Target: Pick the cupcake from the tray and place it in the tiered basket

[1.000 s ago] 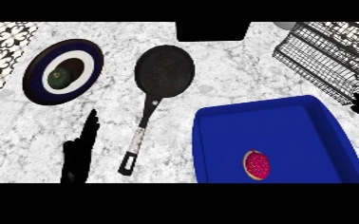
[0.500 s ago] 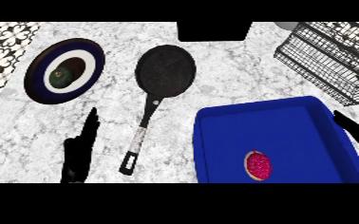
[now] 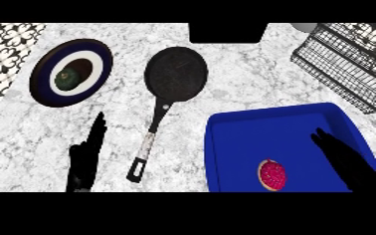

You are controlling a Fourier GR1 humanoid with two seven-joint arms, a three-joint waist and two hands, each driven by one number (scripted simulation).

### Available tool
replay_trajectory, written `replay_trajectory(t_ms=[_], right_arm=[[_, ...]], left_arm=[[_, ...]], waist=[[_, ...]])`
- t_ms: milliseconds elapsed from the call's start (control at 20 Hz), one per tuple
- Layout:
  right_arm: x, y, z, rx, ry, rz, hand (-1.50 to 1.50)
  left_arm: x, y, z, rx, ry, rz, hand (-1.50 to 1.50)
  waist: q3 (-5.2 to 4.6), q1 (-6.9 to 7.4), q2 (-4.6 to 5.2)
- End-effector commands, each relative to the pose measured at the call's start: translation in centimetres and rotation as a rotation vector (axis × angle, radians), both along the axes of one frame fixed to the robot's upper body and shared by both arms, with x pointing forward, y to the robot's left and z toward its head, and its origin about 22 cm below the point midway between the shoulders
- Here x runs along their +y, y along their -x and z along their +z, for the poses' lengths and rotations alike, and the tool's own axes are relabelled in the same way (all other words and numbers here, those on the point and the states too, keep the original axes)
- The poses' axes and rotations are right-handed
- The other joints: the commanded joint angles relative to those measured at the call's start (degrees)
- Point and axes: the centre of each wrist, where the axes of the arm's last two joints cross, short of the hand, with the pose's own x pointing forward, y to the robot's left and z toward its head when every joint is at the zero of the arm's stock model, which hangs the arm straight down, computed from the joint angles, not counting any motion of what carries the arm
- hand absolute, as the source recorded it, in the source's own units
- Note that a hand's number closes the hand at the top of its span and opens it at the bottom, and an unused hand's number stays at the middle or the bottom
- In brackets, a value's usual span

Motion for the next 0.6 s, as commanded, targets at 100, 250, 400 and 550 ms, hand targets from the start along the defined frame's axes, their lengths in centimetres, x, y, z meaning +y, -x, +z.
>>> replay_trajectory(t_ms=[100, 250, 400, 550], right_arm=[[2.4, -0.3, -2.8, 0.076, 0.182, -0.036, -1.5], [3.6, 0.6, -2.2, 0.102, 0.227, -0.041, -1.5], [5.0, -1.4, -1.6, 0.125, 0.188, -0.025, -1.5], [7.1, -1.9, -2.8, 0.142, 0.175, -0.013, -1.5]], left_arm=[[-0.7, -0.4, 0.4, 0.005, 0.0, -0.008, 0.0], [1.2, -2.1, 0.6, 0.01, 0.016, 0.006, 0.0], [1.0, 0.0, -0.6, 0.014, 0.0, 0.001, 0.0], [-0.7, -0.2, 1.5, -0.004, 0.013, 0.008, 0.0]], waist=[[0.0, 0.25, 0.09], [-0.02, -0.21, 0.08], [0.0, 0.2, 0.09], [0.01, 0.32, 0.07]])
